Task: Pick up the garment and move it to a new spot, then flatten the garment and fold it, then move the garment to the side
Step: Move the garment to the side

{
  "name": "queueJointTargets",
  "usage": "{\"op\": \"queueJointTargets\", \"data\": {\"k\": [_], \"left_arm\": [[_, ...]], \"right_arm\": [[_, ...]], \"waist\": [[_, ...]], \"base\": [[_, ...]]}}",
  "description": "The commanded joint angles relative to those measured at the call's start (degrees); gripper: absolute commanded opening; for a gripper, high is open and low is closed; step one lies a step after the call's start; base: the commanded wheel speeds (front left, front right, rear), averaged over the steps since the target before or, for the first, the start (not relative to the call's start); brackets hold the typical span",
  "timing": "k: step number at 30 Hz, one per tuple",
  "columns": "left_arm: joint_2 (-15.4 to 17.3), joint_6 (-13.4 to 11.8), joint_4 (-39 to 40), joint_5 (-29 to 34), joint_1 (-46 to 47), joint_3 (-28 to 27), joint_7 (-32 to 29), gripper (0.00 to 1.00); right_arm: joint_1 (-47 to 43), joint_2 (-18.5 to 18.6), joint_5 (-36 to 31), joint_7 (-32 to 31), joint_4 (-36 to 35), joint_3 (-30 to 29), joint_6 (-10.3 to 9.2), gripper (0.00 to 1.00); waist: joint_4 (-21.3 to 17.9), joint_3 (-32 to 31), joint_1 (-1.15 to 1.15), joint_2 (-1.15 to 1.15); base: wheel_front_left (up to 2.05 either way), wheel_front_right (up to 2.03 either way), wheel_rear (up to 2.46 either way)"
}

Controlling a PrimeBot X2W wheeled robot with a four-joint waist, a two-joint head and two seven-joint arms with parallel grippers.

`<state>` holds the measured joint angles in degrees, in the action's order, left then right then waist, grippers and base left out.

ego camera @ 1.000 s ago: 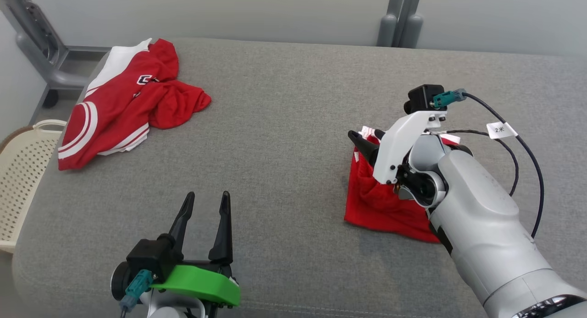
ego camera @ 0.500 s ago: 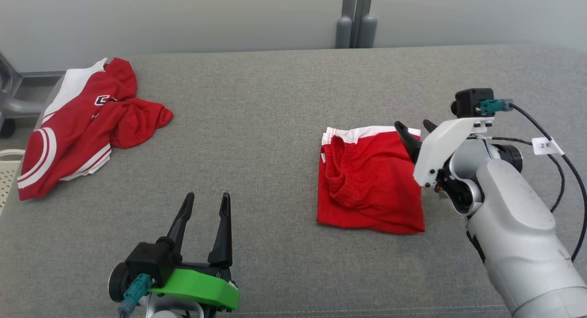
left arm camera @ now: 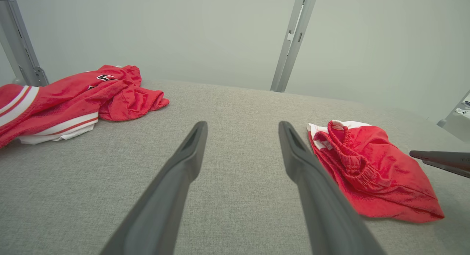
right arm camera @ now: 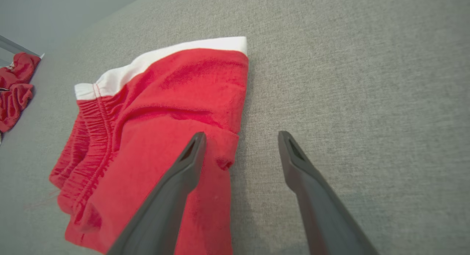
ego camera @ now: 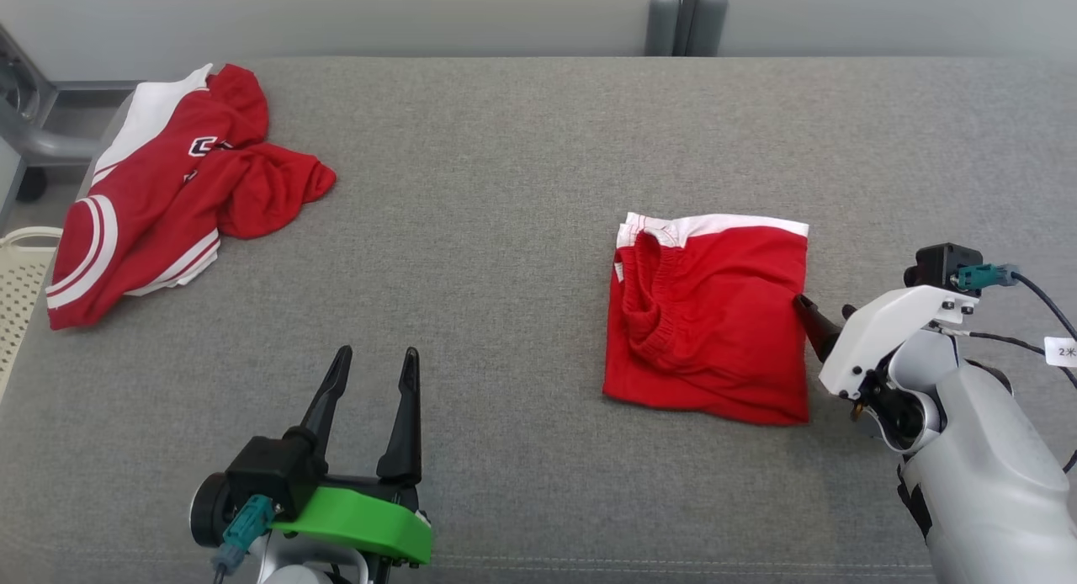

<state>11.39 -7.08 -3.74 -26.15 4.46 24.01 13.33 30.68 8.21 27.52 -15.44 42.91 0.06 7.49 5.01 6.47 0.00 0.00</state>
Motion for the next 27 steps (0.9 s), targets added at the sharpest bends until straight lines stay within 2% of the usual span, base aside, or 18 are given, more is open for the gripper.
{"op": "queueJointTargets", "data": {"k": [1,11,12,13,14,16,17,24,27], "left_arm": [[0.3,-0.29,0.27,0.22,0.99,-0.13,-0.11,1.0],[0.55,-0.32,-0.14,-0.07,1.1,0.22,0.06,1.0],[0.57,-0.33,-0.17,-0.11,1.08,0.25,0.09,1.0],[0.6,-0.34,-0.19,-0.15,1.06,0.29,0.11,1.0],[0.63,-0.36,-0.2,-0.19,1.02,0.32,0.11,1.0],[0.69,-0.46,-0.16,-0.24,0.87,0.35,0.17,1.0],[0.66,-0.58,-0.06,-0.22,0.77,0.39,0.22,1.0],[0.8,-0.45,1.04,0.44,0.53,0.79,0.53,1.0],[1.14,-0.74,1.63,0.67,0.51,0.74,0.61,1.0]], "right_arm": [[-0.51,-0.25,0.91,-0.32,0.43,-0.8,0.0,1.0],[1.22,-1.69,4.07,-2.99,4.57,-3.34,0.0,1.0],[1.32,-1.6,3.72,-2.83,5.02,-3.21,0.0,0.85],[1.61,-1.53,3.4,-2.51,5.36,-3.03,0.0,0.49],[1.97,-1.48,3.02,-2.13,5.66,-2.84,0.0,0.38],[2.61,-1.17,2.05,-1.48,5.98,-1.95,0.0,0.1],[2.79,-0.93,1.55,-1.05,6.01,-1.43,0.0,0.0],[4.15,0.95,-1.48,0.61,6.11,1.98,0.0,0.0],[5.15,1.3,-1.95,1.09,5.68,3.32,0.0,0.0]], "waist": [[1.47,1.18,0.0,0.0],[4.23,1.64,0.0,0.0],[4.38,1.61,0.0,0.0],[4.5,1.57,0.0,0.0],[4.59,1.53,0.0,0.0],[4.66,1.47,0.0,0.0],[4.62,1.43,0.0,0.0],[2.88,1.25,0.0,0.0],[0.99,1.05,0.0,0.0]], "base": [[0.0,0.0,0.0],[0.0,0.0,0.0],[0.0,0.0,0.0],[0.0,0.0,0.0],[0.0,0.0,0.0],[0.0,0.0,0.0],[0.0,0.0,0.0],[0.0,0.0,0.0],[0.0,0.0,0.0]]}}
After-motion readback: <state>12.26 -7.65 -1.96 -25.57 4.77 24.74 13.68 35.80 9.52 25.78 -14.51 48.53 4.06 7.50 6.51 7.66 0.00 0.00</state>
